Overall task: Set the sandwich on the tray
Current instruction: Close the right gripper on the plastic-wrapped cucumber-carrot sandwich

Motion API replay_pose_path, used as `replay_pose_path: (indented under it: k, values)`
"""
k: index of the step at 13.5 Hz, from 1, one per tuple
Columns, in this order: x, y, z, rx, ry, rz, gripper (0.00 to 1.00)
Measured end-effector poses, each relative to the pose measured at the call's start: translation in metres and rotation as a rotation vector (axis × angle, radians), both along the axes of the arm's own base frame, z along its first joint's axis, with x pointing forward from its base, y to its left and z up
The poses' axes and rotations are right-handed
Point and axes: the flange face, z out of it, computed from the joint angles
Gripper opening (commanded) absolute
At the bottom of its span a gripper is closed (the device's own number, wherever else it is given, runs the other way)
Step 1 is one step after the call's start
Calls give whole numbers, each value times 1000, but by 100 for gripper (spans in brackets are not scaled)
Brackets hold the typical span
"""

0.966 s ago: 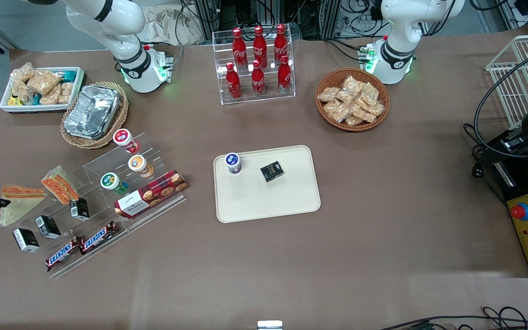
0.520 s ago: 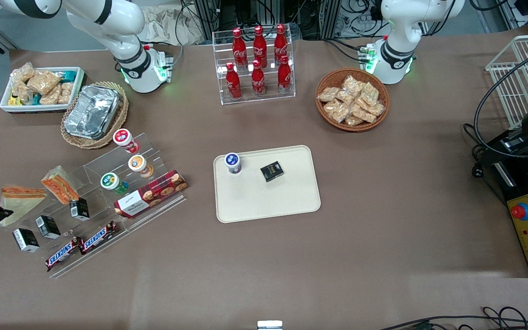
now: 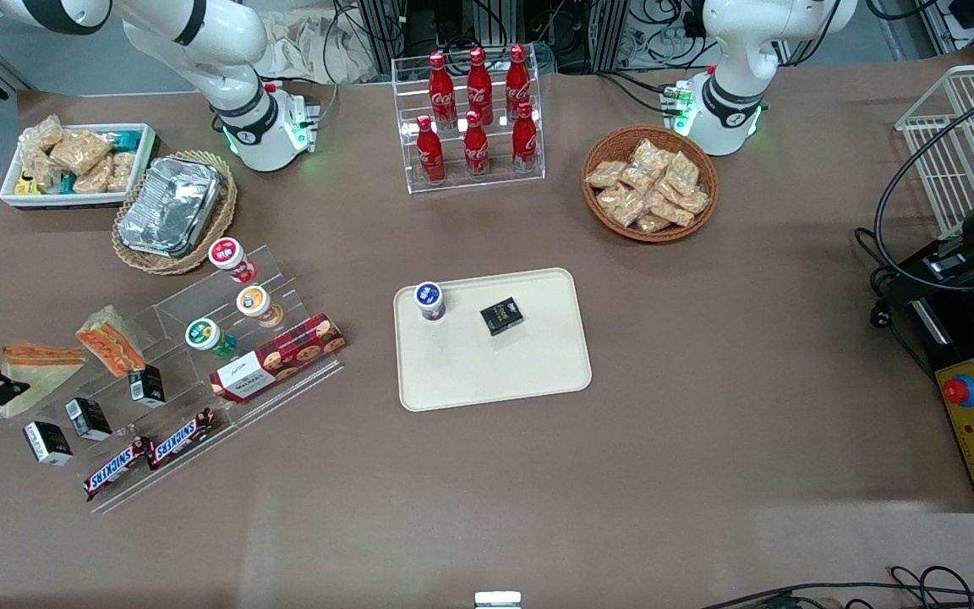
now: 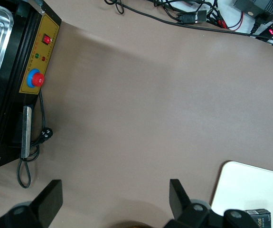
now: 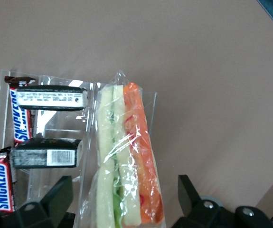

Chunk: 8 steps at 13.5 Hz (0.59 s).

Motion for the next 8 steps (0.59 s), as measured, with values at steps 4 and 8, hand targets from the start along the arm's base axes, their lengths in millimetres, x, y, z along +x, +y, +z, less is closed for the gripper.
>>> replay_pose_path:
  k: [4, 8]
  values:
    - [-4, 1, -12, 1, 3, -15, 88]
    - [-3, 0, -14, -3, -7, -18, 48]
